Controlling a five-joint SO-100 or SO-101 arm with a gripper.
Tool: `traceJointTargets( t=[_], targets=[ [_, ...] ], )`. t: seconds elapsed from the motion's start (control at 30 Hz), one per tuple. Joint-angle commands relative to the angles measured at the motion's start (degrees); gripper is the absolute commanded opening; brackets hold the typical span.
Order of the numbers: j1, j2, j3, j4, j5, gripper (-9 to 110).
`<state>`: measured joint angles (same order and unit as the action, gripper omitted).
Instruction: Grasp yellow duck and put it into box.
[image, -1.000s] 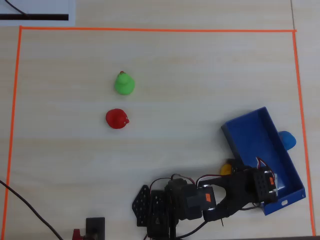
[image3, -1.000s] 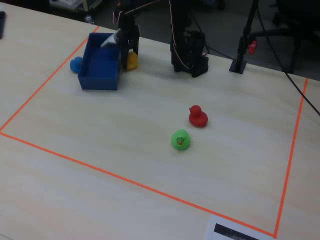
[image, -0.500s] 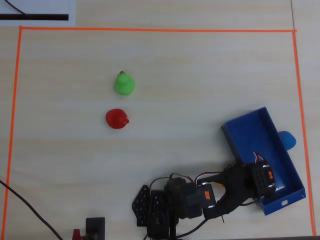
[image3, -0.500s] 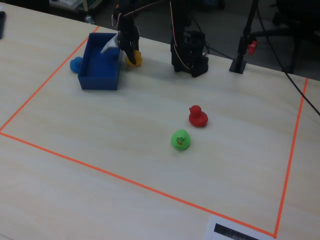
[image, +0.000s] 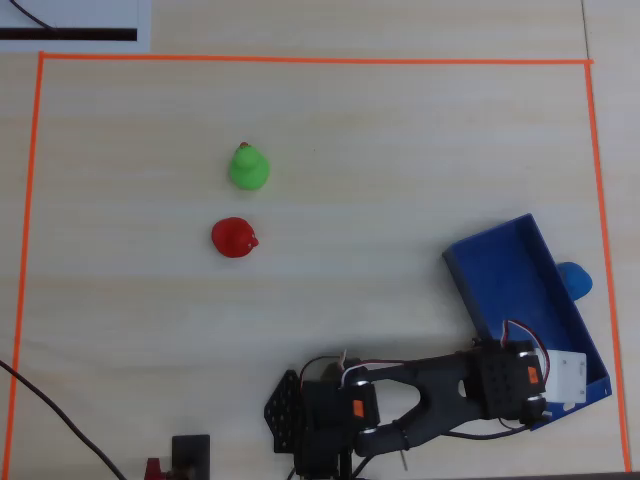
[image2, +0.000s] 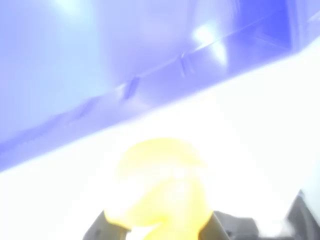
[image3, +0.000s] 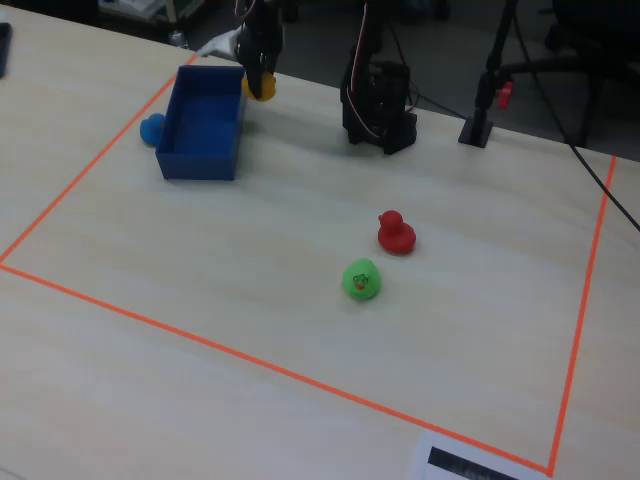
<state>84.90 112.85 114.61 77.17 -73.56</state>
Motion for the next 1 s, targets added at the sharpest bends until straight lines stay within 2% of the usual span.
traceJointTargets(
  t=[0.0, 0.17, 0.43, 0.7, 0.97],
  targets=[
    [-3.87, 10.63, -0.44, 4.13, 3.78, 0],
    [-10.63, 10.37, -2.29, 1.67, 9.23, 0],
    [-15.91, -12.39, -23.91, -4.04, 15.56, 0],
    [-16.0, -27.77, -37.27, -5.19, 15.03, 0],
    [-14.94, -31.82, -37.44, -4.04, 11.95, 0]
  ],
)
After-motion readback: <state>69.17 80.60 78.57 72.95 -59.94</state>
